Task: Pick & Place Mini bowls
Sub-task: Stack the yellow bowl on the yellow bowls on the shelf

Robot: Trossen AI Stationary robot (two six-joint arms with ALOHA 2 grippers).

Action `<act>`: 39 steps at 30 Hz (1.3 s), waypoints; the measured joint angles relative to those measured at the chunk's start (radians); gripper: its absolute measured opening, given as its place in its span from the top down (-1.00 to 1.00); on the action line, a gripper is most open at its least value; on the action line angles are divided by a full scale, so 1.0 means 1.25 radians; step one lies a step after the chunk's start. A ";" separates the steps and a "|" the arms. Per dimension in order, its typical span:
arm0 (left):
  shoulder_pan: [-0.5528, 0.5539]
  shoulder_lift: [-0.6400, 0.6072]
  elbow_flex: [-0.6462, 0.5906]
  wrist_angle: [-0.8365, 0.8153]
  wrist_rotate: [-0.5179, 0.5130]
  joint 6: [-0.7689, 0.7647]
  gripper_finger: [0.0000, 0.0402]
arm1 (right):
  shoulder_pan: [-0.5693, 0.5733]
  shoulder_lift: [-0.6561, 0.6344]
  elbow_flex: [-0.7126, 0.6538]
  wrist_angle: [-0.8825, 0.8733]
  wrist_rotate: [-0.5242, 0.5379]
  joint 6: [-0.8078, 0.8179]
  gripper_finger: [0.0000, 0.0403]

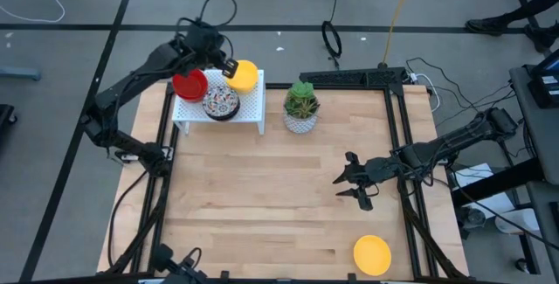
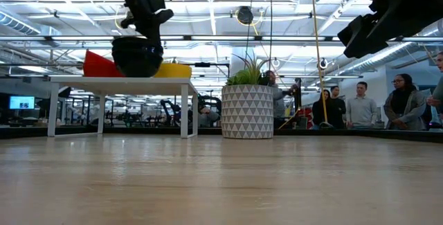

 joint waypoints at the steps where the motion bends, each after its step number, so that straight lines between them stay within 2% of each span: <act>1: -0.001 0.000 0.000 -0.001 0.002 0.000 0.85 | 0.000 0.000 0.000 0.000 0.000 0.000 0.16; 14: -0.018 0.006 0.001 -0.021 0.034 -0.006 0.85 | 0.000 0.000 0.000 0.000 -0.001 0.006 0.16; 22: -0.051 0.005 0.001 -0.127 0.034 -0.013 0.85 | 0.000 0.000 0.000 0.001 -0.001 0.006 0.16; 32: -0.206 0.003 0.001 -0.068 0.048 -0.017 0.85 | 0.026 0.000 0.000 0.016 -0.002 0.033 0.16; 39: -0.359 0.004 0.001 -0.064 0.057 -0.068 0.85 | 0.081 0.001 0.072 -0.069 0.001 0.050 0.16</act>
